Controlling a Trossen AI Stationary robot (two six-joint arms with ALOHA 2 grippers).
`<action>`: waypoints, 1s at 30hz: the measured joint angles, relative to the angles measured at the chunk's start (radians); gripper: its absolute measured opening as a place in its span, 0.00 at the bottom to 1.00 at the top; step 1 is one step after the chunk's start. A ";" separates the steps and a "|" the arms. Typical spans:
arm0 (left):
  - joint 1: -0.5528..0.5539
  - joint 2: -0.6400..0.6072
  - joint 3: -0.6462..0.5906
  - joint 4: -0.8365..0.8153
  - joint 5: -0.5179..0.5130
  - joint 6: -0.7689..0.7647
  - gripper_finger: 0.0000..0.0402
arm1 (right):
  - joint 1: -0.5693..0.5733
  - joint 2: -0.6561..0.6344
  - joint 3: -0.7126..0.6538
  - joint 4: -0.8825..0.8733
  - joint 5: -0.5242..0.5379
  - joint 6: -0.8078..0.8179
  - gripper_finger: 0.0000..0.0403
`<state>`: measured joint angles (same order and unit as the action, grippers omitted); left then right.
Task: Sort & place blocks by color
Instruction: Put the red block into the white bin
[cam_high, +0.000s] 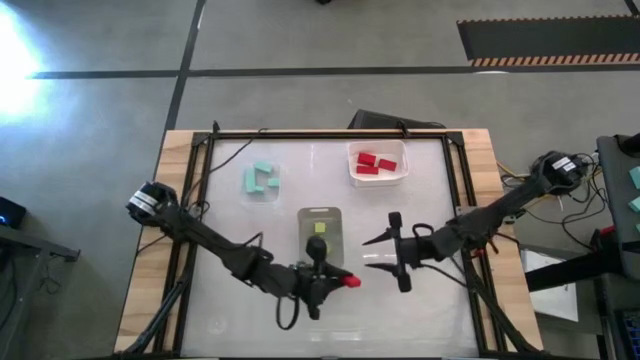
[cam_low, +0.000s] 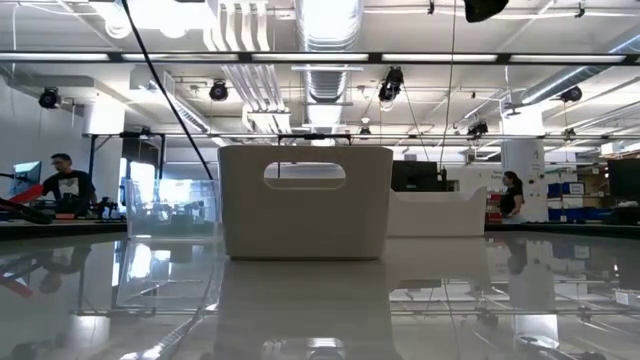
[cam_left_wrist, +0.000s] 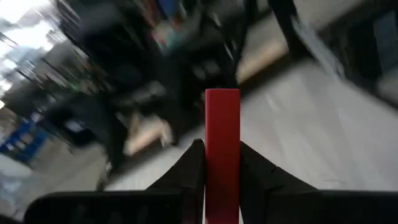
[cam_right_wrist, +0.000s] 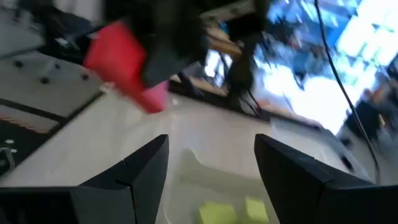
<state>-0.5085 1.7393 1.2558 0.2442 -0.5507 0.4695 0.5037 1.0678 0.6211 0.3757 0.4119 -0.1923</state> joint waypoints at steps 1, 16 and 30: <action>-0.001 -0.004 -0.027 0.083 0.000 0.016 0.10 | 0.000 0.011 -0.019 0.062 -0.024 -0.031 0.57; 0.015 -0.004 -0.181 0.464 -0.001 -0.007 0.10 | 0.001 0.159 -0.038 0.407 -0.095 -0.096 0.57; 0.054 0.078 -0.173 0.638 -0.009 -0.065 0.10 | 0.002 0.258 0.013 0.540 -0.125 -0.142 0.56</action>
<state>-0.4542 1.8176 1.0824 0.8824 -0.5594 0.4045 0.5056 1.3257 0.6340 0.9158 0.2869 -0.3338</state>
